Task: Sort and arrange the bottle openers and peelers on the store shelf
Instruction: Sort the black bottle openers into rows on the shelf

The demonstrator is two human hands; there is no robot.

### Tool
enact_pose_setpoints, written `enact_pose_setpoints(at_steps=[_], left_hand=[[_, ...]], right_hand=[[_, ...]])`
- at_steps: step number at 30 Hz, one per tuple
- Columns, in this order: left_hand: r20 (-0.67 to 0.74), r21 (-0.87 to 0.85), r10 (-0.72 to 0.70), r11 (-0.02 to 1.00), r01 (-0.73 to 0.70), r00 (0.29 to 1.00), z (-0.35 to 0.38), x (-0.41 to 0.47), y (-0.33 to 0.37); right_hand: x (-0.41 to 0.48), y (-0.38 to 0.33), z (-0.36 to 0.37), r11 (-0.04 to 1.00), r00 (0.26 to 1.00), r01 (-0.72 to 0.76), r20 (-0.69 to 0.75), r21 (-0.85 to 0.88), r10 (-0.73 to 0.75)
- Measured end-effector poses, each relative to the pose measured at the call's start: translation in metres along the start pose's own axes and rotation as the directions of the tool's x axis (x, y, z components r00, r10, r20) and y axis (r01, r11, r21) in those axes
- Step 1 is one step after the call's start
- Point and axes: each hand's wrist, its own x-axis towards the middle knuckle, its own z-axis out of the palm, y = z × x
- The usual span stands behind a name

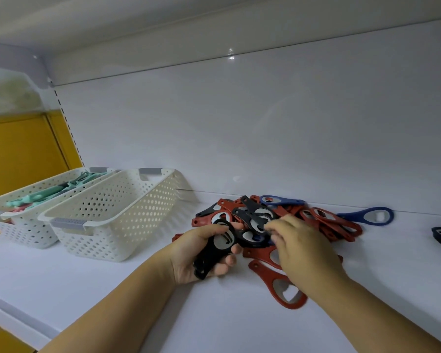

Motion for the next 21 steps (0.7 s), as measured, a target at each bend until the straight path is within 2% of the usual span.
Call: enact_pose_setpoints(at_steps=[4, 6, 8, 11, 14, 16, 18, 21], left_hand=[[-0.051, -0.080, -0.001, 0.997, -0.003, 0.999, 0.008, -0.004, 0.001], [-0.057, -0.073, 0.004, 0.997, -0.008, 0.998, 0.012, -0.007, 0.000], [-0.010, 0.008, -0.019, 1.000, 0.019, 1.000, 0.016, -0.012, -0.002], [0.130, 0.212, -0.082, 0.976, 0.053, 0.988, 0.020, -0.017, -0.005], [0.223, 0.416, -0.071, 0.909, -0.029, 0.972, 0.024, -0.023, -0.004], [0.268, 0.484, -0.066, 0.872, -0.075, 0.961, 0.026, -0.024, -0.004], [0.278, 0.467, -0.032, 0.878, -0.106, 0.960, 0.022, -0.019, -0.005], [0.301, 0.240, 0.100, 0.955, -0.177, 0.948, 0.011, -0.010, -0.006]], right_hand=[[0.000, 0.002, -0.011, 0.999, 0.943, 0.016, -0.332, 0.032, -0.005], [-0.003, -0.004, -0.013, 0.994, 0.916, 0.087, -0.398, 0.068, -0.053], [-0.006, -0.012, -0.010, 0.980, 0.893, 0.184, -0.429, 0.072, -0.136], [-0.007, -0.023, 0.000, 0.955, 0.893, 0.273, -0.400, 0.117, -0.207], [-0.008, -0.027, 0.005, 0.921, 0.908, 0.309, -0.361, 0.237, -0.212], [-0.011, -0.027, 0.006, 0.877, 0.926, 0.325, -0.310, 0.355, -0.217], [-0.015, -0.028, 0.004, 0.833, 0.942, 0.314, -0.258, 0.456, -0.214], [-0.016, -0.028, -0.002, 0.820, 0.964, 0.251, -0.210, 0.515, -0.164]])
